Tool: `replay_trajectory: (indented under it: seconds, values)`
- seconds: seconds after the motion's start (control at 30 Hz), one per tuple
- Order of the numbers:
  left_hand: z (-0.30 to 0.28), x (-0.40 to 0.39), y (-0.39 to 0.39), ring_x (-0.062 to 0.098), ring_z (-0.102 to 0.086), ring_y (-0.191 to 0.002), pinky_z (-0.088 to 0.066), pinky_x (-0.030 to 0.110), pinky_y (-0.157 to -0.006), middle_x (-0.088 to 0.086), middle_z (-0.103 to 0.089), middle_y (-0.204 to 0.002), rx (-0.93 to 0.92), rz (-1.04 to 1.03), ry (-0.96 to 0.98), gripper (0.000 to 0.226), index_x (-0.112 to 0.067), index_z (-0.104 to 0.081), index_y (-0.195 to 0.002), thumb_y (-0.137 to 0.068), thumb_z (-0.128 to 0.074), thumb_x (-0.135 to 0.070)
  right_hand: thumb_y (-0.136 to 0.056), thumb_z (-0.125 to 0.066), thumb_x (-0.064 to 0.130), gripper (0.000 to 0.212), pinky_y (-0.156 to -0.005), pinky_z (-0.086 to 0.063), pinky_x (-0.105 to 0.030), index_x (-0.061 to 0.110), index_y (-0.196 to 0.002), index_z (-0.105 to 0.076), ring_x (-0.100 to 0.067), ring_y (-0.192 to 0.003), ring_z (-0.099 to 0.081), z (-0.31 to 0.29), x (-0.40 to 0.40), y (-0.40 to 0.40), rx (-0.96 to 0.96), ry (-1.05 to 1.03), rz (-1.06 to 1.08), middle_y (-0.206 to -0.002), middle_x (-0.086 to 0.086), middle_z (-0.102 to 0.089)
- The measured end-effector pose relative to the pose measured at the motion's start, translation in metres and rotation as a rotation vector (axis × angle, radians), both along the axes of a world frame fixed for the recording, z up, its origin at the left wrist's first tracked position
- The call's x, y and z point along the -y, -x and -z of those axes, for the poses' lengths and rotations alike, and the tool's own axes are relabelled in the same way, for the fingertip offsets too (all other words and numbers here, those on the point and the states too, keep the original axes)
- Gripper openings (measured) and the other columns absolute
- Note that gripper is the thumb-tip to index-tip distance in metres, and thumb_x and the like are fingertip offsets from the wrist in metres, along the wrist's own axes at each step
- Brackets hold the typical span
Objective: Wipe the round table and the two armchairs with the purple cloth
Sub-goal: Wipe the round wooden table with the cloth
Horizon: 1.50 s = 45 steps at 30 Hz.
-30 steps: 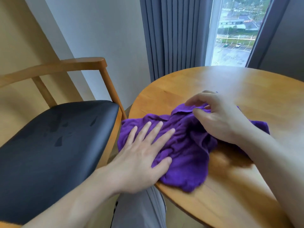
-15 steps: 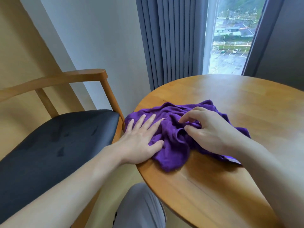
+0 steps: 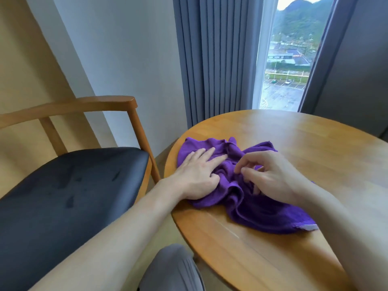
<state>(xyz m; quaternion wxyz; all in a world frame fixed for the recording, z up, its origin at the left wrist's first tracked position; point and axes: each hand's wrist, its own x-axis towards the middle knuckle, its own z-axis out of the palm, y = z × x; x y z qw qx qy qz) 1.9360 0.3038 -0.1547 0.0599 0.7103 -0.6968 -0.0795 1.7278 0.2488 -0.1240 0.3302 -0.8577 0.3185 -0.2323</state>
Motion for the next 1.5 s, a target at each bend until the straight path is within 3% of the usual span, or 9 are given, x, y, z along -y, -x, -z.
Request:
replay_trajectory:
  seconds: [0.13, 0.27, 0.4, 0.53, 0.7, 0.8, 0.93, 1.33, 1.5]
  values:
    - [0.009, -0.041, 0.003, 0.004, 0.0, -0.151, -0.002, 0.032, -0.123, -0.012, -0.008, -0.166, -0.119, 0.153, 0.109, 0.068, -0.045, -0.015, -0.154, -0.089, -0.031, -0.048, -0.09, -0.058, 0.005, 0.028, -0.059, -0.039, -0.014, 0.027, -0.076, -0.07, -0.006, -0.061, -0.057, 0.003, -0.009, -0.003, 0.031, 0.106, 0.013, -0.067, 0.016, -0.063]
    - [0.009, -0.067, -0.04, -0.003, -0.009, -0.148, -0.011, 0.026, -0.122, -0.018, -0.025, -0.16, -0.201, -0.04, 0.236, 0.057, -0.039, -0.034, -0.15, -0.097, -0.042, -0.057, -0.091, -0.061, 0.019, 0.023, -0.097, -0.04, -0.026, 0.029, -0.11, -0.07, -0.009, -0.109, -0.053, 0.002, -0.02, -0.02, -0.034, 0.365, -0.049, -0.114, 0.011, -0.058]
    - [0.003, -0.069, -0.058, 0.0, -0.033, -0.137, -0.031, 0.03, -0.116, -0.016, -0.045, -0.146, -0.268, -0.203, 0.435, 0.049, -0.032, -0.048, -0.141, -0.099, -0.041, -0.056, -0.092, -0.044, 0.057, 0.065, -0.126, -0.003, -0.044, 0.04, -0.153, -0.032, -0.01, -0.152, -0.013, 0.021, -0.031, -0.054, -0.354, 0.419, -0.29, -0.162, 0.021, -0.023]
    - [0.002, -0.069, -0.055, -0.006, -0.039, -0.127, -0.035, 0.015, -0.102, -0.019, -0.048, -0.138, -0.36, -0.249, 0.57, 0.036, -0.034, -0.048, -0.134, -0.101, -0.038, -0.044, -0.088, -0.024, 0.071, 0.074, -0.121, 0.009, -0.061, 0.046, -0.156, -0.013, -0.01, -0.156, 0.002, 0.037, 0.009, -0.099, -0.48, 0.383, -0.275, -0.166, 0.026, -0.007]
    - [0.01, -0.059, -0.033, -0.002, -0.024, -0.141, -0.026, 0.022, -0.115, -0.014, -0.034, -0.152, -0.35, -0.202, 0.494, 0.046, -0.03, -0.04, -0.143, -0.098, -0.049, -0.034, -0.094, -0.028, 0.064, 0.069, -0.117, 0.002, -0.072, 0.039, -0.158, -0.021, -0.027, -0.156, -0.005, 0.031, 0.08, -0.153, -0.562, 0.313, 0.052, -0.169, 0.013, -0.012]
    - [0.008, -0.045, -0.029, -0.002, -0.025, -0.138, -0.026, 0.021, -0.114, -0.013, -0.034, -0.15, -0.381, -0.2, 0.473, 0.048, -0.031, -0.039, -0.142, -0.095, -0.048, -0.038, -0.093, -0.022, 0.063, 0.067, -0.116, 0.002, -0.072, 0.045, -0.157, -0.014, -0.034, -0.156, -0.005, 0.034, 0.081, -0.155, -0.583, 0.348, 0.031, -0.17, 0.007, -0.01]
    - [0.005, -0.018, -0.025, 0.005, -0.028, -0.138, -0.03, 0.031, -0.117, -0.008, -0.036, -0.149, -0.356, -0.254, 0.531, 0.048, -0.027, -0.038, -0.143, -0.097, -0.047, -0.038, -0.084, -0.015, 0.073, 0.07, -0.118, -0.008, -0.06, 0.056, -0.152, -0.009, -0.019, -0.154, -0.01, 0.046, 0.07, -0.116, -0.478, 0.415, -0.128, -0.167, 0.018, -0.013]
    - [0.021, 0.0, -0.028, -0.012, 0.026, -0.14, 0.008, 0.027, -0.117, -0.032, 0.021, -0.158, -0.139, -0.182, 0.25, 0.068, -0.054, 0.013, -0.149, -0.089, -0.011, -0.074, -0.084, -0.023, 0.085, 0.077, -0.115, 0.008, -0.074, 0.053, -0.154, -0.019, -0.033, -0.156, 0.001, 0.041, 0.195, -0.167, -0.574, 0.303, 0.033, -0.169, 0.014, -0.008]
    - [0.011, 0.005, -0.027, 0.002, 0.002, -0.15, 0.001, 0.032, -0.123, -0.018, -0.006, -0.164, -0.069, -0.209, 0.062, 0.065, -0.046, -0.018, -0.153, -0.092, -0.023, -0.069, -0.086, -0.021, 0.081, 0.078, -0.113, 0.01, -0.073, 0.047, -0.156, -0.02, -0.037, -0.155, 0.0, 0.04, 0.205, -0.166, -0.599, 0.254, 0.175, -0.17, 0.007, -0.008]
